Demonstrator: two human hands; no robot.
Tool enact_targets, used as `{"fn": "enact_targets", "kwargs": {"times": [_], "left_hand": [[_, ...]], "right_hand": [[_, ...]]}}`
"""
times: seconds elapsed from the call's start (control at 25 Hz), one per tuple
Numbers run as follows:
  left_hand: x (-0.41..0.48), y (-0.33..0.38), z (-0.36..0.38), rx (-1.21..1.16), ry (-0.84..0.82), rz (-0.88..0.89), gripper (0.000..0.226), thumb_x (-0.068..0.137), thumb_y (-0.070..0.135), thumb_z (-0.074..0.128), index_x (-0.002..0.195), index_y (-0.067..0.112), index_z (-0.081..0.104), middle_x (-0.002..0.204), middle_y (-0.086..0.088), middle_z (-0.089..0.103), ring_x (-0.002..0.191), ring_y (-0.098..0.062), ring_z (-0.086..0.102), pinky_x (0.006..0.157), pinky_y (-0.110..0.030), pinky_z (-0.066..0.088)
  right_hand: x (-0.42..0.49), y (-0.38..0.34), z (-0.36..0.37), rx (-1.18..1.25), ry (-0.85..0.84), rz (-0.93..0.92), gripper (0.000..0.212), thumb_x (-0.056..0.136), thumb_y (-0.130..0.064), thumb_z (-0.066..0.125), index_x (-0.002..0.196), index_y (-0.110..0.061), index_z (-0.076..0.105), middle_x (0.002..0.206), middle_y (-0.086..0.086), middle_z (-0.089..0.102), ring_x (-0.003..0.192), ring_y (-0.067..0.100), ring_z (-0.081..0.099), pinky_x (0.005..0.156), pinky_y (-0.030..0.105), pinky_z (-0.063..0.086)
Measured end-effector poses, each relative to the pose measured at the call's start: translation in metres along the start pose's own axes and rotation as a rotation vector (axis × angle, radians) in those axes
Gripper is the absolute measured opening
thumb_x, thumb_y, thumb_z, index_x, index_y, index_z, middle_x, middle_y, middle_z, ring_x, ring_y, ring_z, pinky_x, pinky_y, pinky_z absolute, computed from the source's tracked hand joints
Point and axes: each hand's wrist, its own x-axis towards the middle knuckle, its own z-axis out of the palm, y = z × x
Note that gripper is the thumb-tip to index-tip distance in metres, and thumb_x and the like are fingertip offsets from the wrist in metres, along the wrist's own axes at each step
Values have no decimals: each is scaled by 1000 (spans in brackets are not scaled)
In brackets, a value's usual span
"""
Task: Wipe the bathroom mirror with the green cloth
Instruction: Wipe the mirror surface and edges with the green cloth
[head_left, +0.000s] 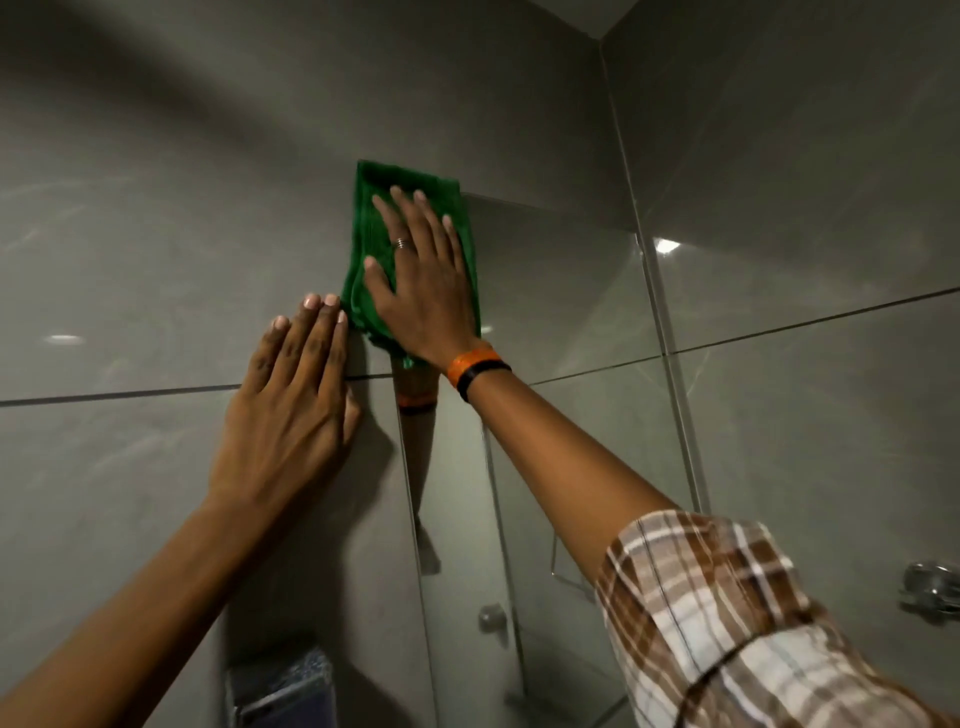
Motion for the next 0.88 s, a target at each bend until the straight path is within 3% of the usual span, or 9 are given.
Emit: {"fn": "enact_targets", "kwargs": {"times": [0.2,0.36,0.88], "left_hand": [[2,1,-1,8,1,-3,71,100,35,21,156,-7,23,166,-26,18,156,-36,16,129,-44,4],[0,2,-2,9,-11,-17,71,99,35,23,157,-6,21,167,-25,16,157,-35,15,129,-48,10],[0,-3,16,10,72,1,72,99,34,25,158,-5,21,168,-24,18,159,-34,13,130,-50,11]], "right_hand": [[43,14,-4,-13,9,23,58,100,-40,45,154,-21,33,164,3,30,154,22,18,128,43,9],[49,36,-2,25,18,11,53,101,-37,43,151,-22,38,161,4,34,153,23,23,128,43,9],[34,215,-15,63,56,357,49,103,-36,38,150,-22,38,162,6,32,151,25,25,128,46,11]]}}
